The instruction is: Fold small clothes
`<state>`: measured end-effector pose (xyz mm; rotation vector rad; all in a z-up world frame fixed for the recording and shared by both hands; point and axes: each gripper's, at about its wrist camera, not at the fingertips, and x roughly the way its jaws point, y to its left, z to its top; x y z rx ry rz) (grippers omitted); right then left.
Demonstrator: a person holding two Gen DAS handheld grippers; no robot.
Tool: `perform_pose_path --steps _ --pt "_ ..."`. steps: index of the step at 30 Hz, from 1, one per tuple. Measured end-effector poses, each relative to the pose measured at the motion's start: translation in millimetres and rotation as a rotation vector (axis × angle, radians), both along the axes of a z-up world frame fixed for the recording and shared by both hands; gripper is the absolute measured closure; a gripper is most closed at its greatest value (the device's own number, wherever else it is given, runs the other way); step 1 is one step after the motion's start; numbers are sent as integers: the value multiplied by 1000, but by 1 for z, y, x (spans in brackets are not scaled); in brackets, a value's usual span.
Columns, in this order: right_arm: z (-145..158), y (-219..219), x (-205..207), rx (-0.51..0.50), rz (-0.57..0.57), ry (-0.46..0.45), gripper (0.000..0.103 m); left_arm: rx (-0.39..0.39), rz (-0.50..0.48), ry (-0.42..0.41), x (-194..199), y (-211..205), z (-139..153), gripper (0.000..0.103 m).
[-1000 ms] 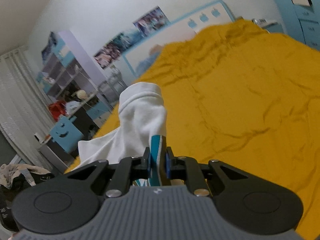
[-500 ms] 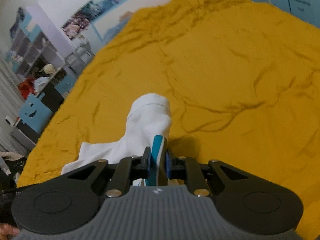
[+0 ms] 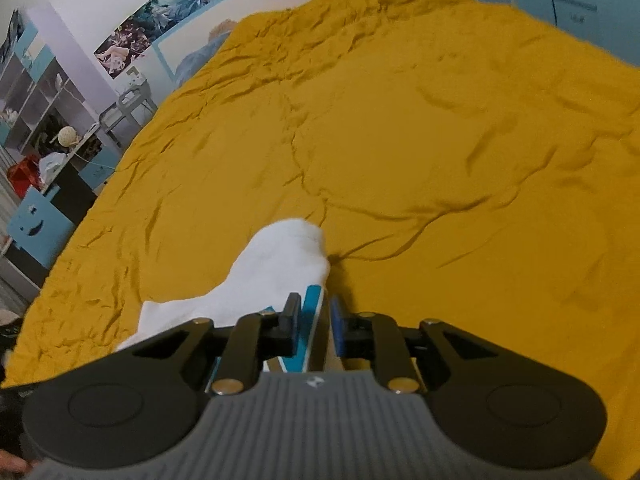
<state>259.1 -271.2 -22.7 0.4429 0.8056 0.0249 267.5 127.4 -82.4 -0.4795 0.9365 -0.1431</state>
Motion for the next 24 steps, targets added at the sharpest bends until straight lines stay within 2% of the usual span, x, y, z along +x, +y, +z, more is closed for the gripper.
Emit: perform_pose_path --steps 5,12,16,18,24 --pt "24 0 -29 -57 39 -37 91 -12 -28 -47 -21 0 20 84" --pt "50 23 -72 -190 157 -67 88 7 -215 -141 -59 -38 56 84" --pt "48 39 -103 -284 223 -84 81 49 -334 -186 -86 -61 65 84" --pt "45 46 -117 -312 246 -86 81 76 -384 -192 -98 -71 65 84" --pt "28 60 -155 -354 277 -74 71 185 -462 -175 -130 -86 49 84"
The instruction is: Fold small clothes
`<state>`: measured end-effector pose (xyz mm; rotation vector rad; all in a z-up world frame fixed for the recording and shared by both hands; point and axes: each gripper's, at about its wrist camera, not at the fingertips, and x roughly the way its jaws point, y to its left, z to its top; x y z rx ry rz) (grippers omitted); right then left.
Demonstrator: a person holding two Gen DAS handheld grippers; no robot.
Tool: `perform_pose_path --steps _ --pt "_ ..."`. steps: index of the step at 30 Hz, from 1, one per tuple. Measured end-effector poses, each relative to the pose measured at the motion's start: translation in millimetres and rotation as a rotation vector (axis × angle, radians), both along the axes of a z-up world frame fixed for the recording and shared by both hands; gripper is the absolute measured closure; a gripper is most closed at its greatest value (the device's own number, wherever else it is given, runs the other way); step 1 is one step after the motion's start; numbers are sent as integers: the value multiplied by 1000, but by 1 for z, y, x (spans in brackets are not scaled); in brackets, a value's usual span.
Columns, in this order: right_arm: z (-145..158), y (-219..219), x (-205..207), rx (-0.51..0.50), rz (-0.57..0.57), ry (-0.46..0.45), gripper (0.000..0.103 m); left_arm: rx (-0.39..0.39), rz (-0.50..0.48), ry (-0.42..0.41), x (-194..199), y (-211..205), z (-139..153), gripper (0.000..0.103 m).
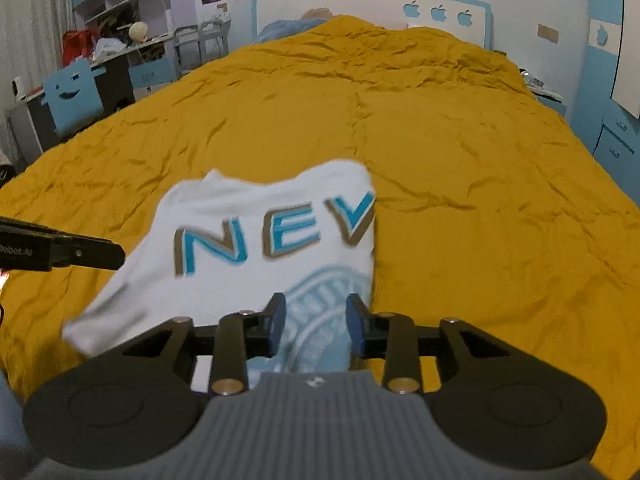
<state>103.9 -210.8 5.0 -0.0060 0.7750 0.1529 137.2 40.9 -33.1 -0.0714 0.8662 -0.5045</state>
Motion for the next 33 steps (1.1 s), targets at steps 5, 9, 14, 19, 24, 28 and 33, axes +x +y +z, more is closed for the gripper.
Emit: perform_pose_path --steps 5,9,14,19,24,28,33 --pt "-22 4 -15 -20 -14 56 68 79 -7 38 -20 1 -25 84" --pt "-44 4 -22 -16 -28 101 64 93 3 67 -24 9 -38 83" --pt "-65 11 -27 -65 -3 84 63 75 0 103 -18 14 -47 83" --pt "-84 3 -29 -32 1 71 62 63 -23 82 -15 15 -62 83" --pt "-91 3 -29 -40 6 57 62 29 -20 92 -12 20 -58 83" --pt "-81 2 -23 -32 1 86 62 36 -43 74 -15 20 -50 83" --pt "-58 3 -15 -35 0 127 55 51 -61 25 -24 16 -32 74"
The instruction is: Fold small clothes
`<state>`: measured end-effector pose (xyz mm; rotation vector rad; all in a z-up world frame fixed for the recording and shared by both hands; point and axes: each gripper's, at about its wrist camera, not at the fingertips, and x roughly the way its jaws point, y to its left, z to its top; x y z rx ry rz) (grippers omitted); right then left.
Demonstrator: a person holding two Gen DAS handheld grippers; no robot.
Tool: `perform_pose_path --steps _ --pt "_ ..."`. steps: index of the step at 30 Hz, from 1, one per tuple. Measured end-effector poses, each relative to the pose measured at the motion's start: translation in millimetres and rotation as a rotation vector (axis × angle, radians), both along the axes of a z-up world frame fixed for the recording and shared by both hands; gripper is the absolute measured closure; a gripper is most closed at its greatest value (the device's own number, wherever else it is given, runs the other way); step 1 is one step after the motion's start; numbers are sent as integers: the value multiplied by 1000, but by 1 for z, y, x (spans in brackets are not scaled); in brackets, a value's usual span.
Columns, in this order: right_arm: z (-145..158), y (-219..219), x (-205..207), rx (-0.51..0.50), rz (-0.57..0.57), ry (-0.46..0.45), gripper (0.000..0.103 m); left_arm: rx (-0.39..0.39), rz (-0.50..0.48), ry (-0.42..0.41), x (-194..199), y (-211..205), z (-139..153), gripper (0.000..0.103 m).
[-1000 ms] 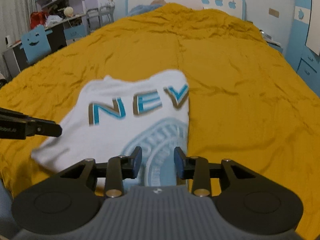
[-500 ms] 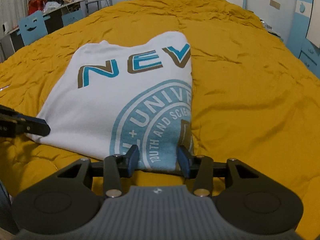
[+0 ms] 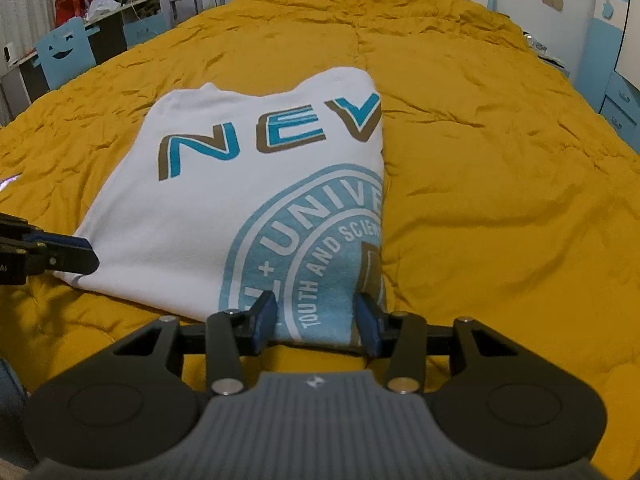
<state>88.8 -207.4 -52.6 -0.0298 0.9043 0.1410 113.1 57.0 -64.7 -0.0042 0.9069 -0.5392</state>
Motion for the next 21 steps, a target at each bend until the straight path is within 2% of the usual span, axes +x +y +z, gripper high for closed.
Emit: perform_pose_path --steps 1,3,6,9,11,13,15,16,18,21 --pt "7 0 2 8 0 12 49 3 -7 -15 -3 -1 6 73" --pt "18 0 1 23 4 14 46 14 -23 -65 -9 -4 19 72" --pt "40 1 -3 19 22 -29 40 16 -16 -152 -17 -5 42 67" --pt "63 2 -8 10 17 -100 37 29 5 -262 -24 -9 65 54" --pt "80 1 -12 24 1 -161 32 59 12 -336 -26 -16 81 33" --pt "96 1 -20 40 -10 -231 24 72 38 -405 -32 -22 95 23" --pt "108 3 -31 53 -8 -309 23 62 68 -467 -37 -25 104 20" --pt "113 7 -39 41 -6 -359 22 48 84 -497 -41 -26 107 16" --pt "120 13 -50 9 -6 -433 22 38 102 -526 -48 -31 111 15" --pt "125 18 -71 -8 -19 -490 22 87 140 -568 -59 -41 111 13"
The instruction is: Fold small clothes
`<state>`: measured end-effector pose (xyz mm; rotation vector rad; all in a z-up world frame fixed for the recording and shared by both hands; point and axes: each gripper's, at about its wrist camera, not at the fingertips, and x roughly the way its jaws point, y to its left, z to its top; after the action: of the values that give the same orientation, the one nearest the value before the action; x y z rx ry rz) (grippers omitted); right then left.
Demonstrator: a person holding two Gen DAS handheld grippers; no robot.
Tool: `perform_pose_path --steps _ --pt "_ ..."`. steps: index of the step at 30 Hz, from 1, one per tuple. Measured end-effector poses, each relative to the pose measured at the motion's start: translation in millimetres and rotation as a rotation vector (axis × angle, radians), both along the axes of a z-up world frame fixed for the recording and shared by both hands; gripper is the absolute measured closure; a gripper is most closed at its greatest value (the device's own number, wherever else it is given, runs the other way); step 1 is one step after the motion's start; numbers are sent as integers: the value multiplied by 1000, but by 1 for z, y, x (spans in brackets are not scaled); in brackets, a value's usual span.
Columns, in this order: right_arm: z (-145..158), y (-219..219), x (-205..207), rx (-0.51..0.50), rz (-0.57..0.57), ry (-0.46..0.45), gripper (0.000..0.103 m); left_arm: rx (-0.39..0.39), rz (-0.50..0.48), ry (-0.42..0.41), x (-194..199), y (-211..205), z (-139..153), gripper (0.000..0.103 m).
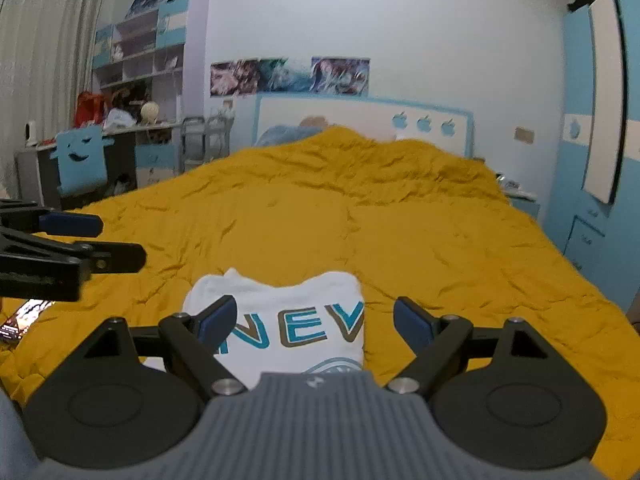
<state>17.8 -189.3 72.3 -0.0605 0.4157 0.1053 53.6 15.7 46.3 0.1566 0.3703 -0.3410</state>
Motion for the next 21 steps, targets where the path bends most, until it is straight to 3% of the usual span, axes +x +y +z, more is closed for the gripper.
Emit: perform_pose_path --steps 2,6,10,21 --pt "0 1 -12 5 -10 1 22 36 72 -32 -10 -5 -2 3" --pt "-2 2 -33 21 -67 15 22 -10 68 -20 -25 -6 -5 3" --pt "-8 3 -60 45 -136 -9 22 5 118 -24 -37 -8 -11 3" --pt "-31 14 -82 110 -118 137 22 31 210 59 -56 1 -31 3"
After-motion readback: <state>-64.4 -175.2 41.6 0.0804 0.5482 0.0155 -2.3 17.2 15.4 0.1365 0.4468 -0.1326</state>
